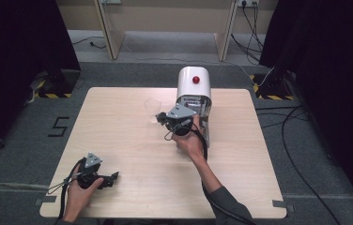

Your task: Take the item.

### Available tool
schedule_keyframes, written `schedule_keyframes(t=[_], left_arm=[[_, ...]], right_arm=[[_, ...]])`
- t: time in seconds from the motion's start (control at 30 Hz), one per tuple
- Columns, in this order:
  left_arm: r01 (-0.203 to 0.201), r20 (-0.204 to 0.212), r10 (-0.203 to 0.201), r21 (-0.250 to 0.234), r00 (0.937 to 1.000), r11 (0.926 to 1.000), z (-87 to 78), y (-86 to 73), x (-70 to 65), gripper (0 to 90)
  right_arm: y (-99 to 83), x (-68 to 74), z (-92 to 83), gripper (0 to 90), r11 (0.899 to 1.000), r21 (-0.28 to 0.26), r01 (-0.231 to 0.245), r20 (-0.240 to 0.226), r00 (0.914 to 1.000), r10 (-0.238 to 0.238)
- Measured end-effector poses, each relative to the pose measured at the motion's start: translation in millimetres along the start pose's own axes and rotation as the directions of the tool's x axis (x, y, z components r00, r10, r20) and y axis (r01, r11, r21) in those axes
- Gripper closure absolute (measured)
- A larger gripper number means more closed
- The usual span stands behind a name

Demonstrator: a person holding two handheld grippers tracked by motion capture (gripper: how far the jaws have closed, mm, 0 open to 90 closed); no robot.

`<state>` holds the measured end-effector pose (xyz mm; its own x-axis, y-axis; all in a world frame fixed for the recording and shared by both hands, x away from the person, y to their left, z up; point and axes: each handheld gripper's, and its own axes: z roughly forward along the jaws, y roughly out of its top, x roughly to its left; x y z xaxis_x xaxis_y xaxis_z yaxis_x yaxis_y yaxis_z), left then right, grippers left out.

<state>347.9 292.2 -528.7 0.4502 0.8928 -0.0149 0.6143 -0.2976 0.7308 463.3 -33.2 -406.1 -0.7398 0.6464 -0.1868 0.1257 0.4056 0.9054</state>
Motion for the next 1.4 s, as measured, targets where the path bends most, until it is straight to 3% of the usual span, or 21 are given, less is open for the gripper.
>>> schedule_keyframes(t=[0.73, 1.03, 1.4], left_arm=[[0.002, 0.001, -0.002, 0.001, 1.0000, 1.0000, -0.2, 0.1, -0.1, 0.0], [0.000, 0.002, 0.000, 0.003, 1.0000, 1.0000, -0.3, 0.2, 0.1, 0.0], [0.002, 0.002, -0.002, 0.003, 1.0000, 1.0000, -0.3, 0.2, 0.0, 0.0]], right_arm=[[31.9, -5.5, 60.5, 87.8, 0.999, 0.043, 0.004, 0.101, 0.9948, -0.008], [43.7, -8.1, 84.7, 87.8, 0.997, 0.079, 0.020, 0.168, 0.9852, -0.033], [41.3, -8.8, 106.1, 87.9, 0.992, 0.128, 0.017, 0.212, 0.9764, -0.044]])
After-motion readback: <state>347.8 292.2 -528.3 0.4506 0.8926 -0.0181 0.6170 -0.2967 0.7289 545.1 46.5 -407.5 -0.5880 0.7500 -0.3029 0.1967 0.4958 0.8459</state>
